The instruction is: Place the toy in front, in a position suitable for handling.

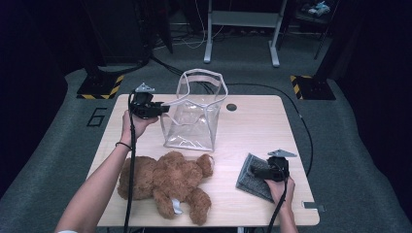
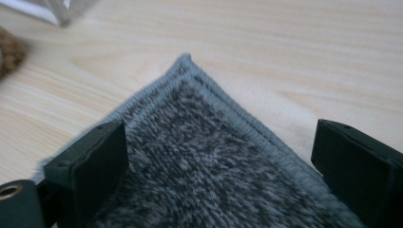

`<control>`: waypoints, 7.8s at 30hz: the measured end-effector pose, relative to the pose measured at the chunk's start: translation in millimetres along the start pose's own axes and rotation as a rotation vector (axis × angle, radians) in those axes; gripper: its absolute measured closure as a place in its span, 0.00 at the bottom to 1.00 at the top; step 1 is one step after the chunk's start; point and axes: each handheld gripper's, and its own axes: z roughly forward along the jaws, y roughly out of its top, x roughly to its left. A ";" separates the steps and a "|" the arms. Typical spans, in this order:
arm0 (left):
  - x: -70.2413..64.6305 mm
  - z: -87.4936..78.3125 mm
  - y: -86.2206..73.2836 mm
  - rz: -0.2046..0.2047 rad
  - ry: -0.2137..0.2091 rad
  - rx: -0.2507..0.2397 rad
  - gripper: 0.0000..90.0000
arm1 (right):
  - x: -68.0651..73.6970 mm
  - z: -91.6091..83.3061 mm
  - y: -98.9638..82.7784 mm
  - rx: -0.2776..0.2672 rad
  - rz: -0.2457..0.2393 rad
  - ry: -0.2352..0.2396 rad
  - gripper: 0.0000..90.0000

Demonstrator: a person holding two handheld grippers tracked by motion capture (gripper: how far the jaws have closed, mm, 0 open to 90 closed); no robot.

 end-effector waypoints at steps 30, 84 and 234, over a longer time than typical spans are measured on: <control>32.1 -16.7 -3.1 -0.016 0.031 0.012 0.85 | -22.2 -26.4 -28.5 0.031 -0.008 -0.029 0.05; -23.2 -26.8 26.0 -0.028 0.004 -0.012 0.19 | -20.0 -24.5 -28.6 0.038 -0.031 -0.049 0.05; 79.1 -39.5 -78.6 -0.228 0.303 0.055 0.53 | -20.0 -24.5 -28.4 0.042 -0.022 -0.057 0.06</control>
